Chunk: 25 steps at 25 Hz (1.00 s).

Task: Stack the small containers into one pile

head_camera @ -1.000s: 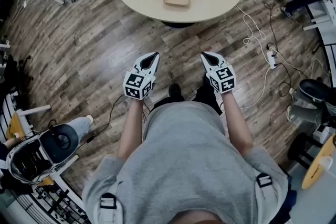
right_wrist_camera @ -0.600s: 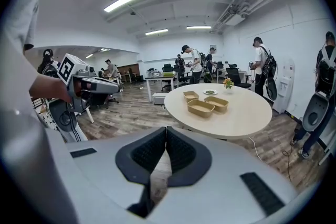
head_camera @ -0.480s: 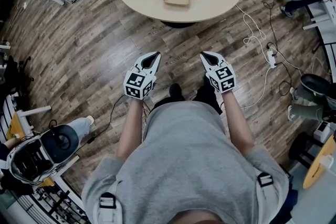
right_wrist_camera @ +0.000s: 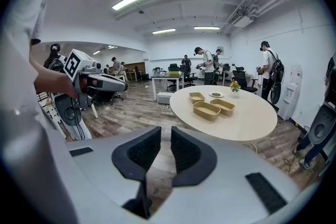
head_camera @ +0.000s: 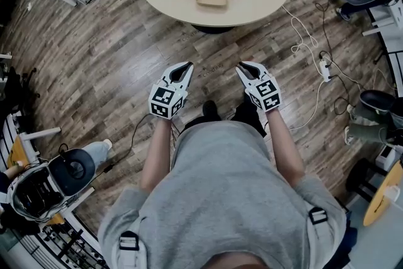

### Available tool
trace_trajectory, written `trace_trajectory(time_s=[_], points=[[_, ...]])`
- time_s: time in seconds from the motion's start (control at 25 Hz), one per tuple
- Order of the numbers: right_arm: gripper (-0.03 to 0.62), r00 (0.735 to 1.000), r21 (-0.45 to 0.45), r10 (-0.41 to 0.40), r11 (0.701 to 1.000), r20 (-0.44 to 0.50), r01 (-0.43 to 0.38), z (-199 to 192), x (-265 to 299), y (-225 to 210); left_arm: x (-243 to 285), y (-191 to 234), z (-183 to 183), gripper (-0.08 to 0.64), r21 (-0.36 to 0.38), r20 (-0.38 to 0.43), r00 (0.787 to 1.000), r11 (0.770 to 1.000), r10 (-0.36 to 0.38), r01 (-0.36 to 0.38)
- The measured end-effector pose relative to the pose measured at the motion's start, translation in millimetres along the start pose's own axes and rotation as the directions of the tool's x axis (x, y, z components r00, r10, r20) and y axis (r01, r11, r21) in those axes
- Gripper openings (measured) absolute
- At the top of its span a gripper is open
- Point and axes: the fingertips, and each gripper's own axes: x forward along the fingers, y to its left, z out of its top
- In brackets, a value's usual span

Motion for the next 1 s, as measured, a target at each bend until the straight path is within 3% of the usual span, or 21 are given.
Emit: trace_trajectory(time_s=[0.28,0.48,1.0], points=[[0.126,1.000,-0.001,0.029,1.000,-0.004,-0.029,-2,2,9,-1,2,-3,0.039,-0.013,0.001,1.000,1.000,0.007,-0.007],[0.170,1.000,0.008,0.030,1.000,0.005,-0.030,-2,0,8,-5,4,-8,0.091,-0.028,-0.007,1.000,0.999,0.022,-0.022],[0.202,1.000,0.032,0.006,0.999,0.003,-0.006,-9,-14,17,-13,-2,-17,0.196,-0.041,-0.015,1.000,0.999,0.020,-0.020]])
